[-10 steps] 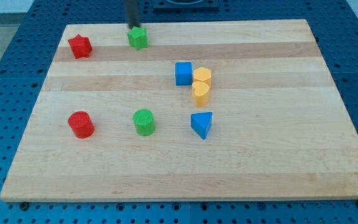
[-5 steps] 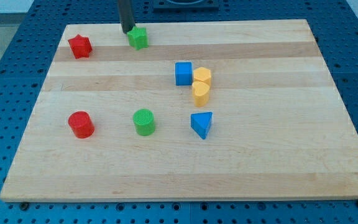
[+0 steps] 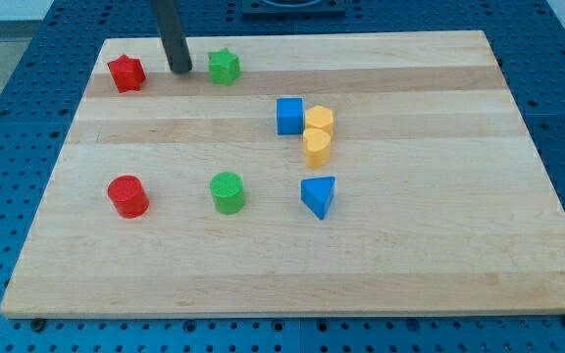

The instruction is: Push the green star closer to blue cube

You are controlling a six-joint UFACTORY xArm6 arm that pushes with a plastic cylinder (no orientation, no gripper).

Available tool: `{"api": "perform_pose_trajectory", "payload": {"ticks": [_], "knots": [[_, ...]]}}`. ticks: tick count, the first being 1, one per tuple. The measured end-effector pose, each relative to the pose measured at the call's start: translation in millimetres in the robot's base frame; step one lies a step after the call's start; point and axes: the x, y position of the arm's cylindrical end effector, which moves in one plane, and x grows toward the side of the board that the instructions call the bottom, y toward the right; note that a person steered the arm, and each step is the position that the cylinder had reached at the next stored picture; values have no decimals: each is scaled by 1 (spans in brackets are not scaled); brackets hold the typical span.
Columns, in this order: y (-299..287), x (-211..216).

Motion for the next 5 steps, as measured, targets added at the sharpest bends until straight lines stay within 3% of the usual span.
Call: {"api": "perform_pose_trajectory", "payload": {"ticks": [1,2,3,5], "knots": [[16,-39],[43,-36],[38,-20],[63,76]]}}
